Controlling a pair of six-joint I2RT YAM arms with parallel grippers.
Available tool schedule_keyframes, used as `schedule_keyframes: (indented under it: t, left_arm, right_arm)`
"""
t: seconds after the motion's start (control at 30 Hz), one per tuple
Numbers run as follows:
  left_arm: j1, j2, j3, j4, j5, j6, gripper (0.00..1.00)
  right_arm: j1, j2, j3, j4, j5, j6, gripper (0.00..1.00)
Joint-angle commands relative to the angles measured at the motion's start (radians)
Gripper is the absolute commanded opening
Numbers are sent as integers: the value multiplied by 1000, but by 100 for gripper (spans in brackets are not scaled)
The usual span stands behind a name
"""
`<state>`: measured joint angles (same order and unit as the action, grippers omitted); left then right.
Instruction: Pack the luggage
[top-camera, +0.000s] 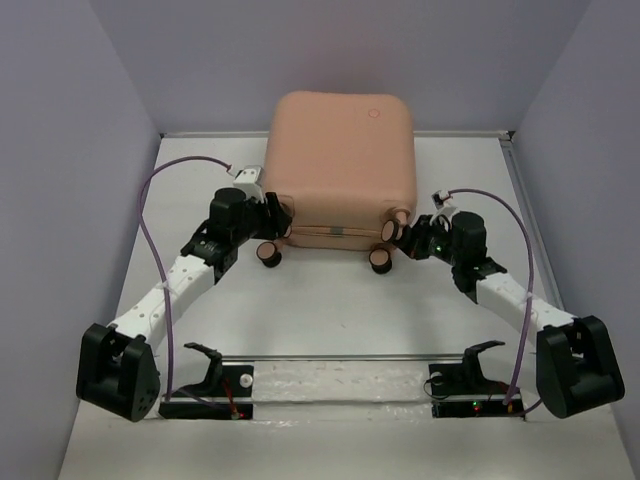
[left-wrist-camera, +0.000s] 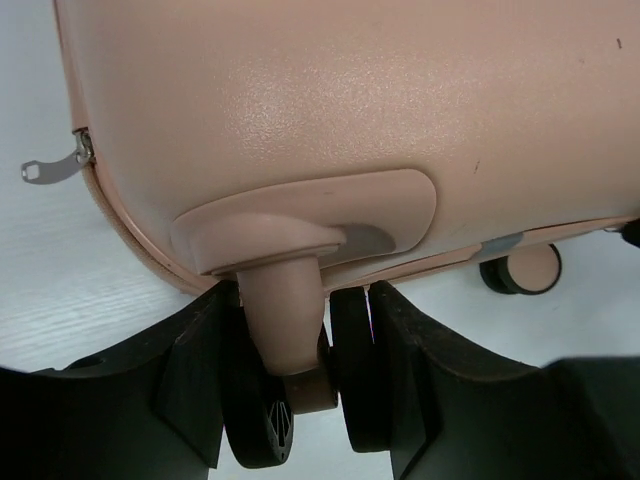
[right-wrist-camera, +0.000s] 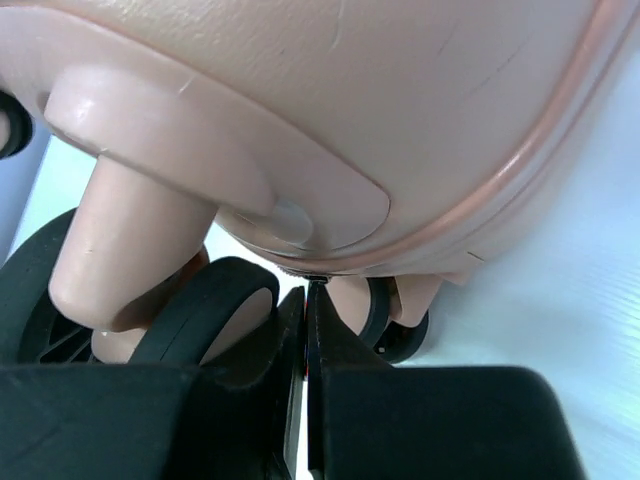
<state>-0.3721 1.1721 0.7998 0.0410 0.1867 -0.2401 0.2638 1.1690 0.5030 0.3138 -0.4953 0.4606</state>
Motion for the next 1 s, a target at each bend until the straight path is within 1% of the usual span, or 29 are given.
schedule_keyframes:
  t: [0.0,0.03,0.07,0.13,0.17,0.2,0.27,0.3,0.33,0.37,0.4,0.43,0.47,0.5,0.53,0.57,0.6,0.63,0.67,0.73,0.77,0.8,0.87,0.9,0.93,0.97]
  left_arm:
    - [-137,-18,-59,59,430,-174,6]
    - [-139,-23,-63,77,439,-188,6]
    - [-139,-32,-77,135,444,-235,6]
    - [-139,-34,-89,204,464,-290,6]
    - [-139,-34,-111,303,474,-367,6]
    - [-142,-31,-120,354,502,-404,6]
    - [-162,-19,-128,443,501,-471,6]
    - [-171,-15,-126,473,494,-488,6]
    - [-178,-12,-128,503,494,-507,6]
    - [-191,-8,-129,564,493,-525,6]
    - [-195,-6,-131,595,485,-569,6]
    - [-200,-2,-128,656,485,-596,6]
    - [-211,0,-123,675,481,-614,6]
    - [-218,0,-114,681,471,-625,6]
    - [-223,-3,-106,683,450,-633,6]
    - [-228,-3,-90,688,445,-637,6]
    - [-231,-5,-85,691,445,-637,6]
    - [-231,-11,-83,698,444,-651,6]
    - [-232,-15,-83,707,442,-656,6]
    - [-231,-23,-88,711,447,-657,6]
    - [-231,-31,-90,712,451,-666,6]
    - [-231,-35,-94,717,461,-671,6]
    - [-229,-58,-99,718,462,-685,6]
    - [-226,-66,-97,717,465,-688,6]
    - [-223,-75,-97,715,462,-692,6]
    - [-214,-90,-93,714,462,-700,6]
  right_arm:
    - [32,-69,22,99,-45,-17,7]
    - [41,-87,-15,125,-42,1,7]
    - [63,-106,-90,166,-29,39,7]
    - [100,-152,-159,220,27,78,7]
    - [162,-164,-219,287,52,113,7]
    - [208,-173,-245,326,148,131,7]
    - [326,-167,-288,411,291,150,7]
    - [444,-145,-316,532,469,154,7]
    - [495,-59,-326,607,566,170,7]
    - [538,2,-327,683,627,159,7]
    - [608,67,-301,809,744,150,7]
    - [636,203,-276,867,794,139,7]
    - [658,272,-250,922,814,124,7]
    - [673,337,-218,1015,820,109,7]
    - [673,392,-131,1027,775,107,7]
    - [683,470,-85,1006,744,116,7]
    - [683,498,-42,990,715,122,7]
    - [708,521,42,969,651,116,7]
    - [722,541,87,938,621,107,7]
    - [756,599,181,819,563,73,7]
    - [793,619,272,777,466,41,7]
    - [811,658,304,736,405,27,7]
    - [839,692,351,717,313,10,7]
    - [860,711,354,755,243,12,7]
    - [861,712,342,784,242,19,7]
    - [861,725,332,809,177,64,7]
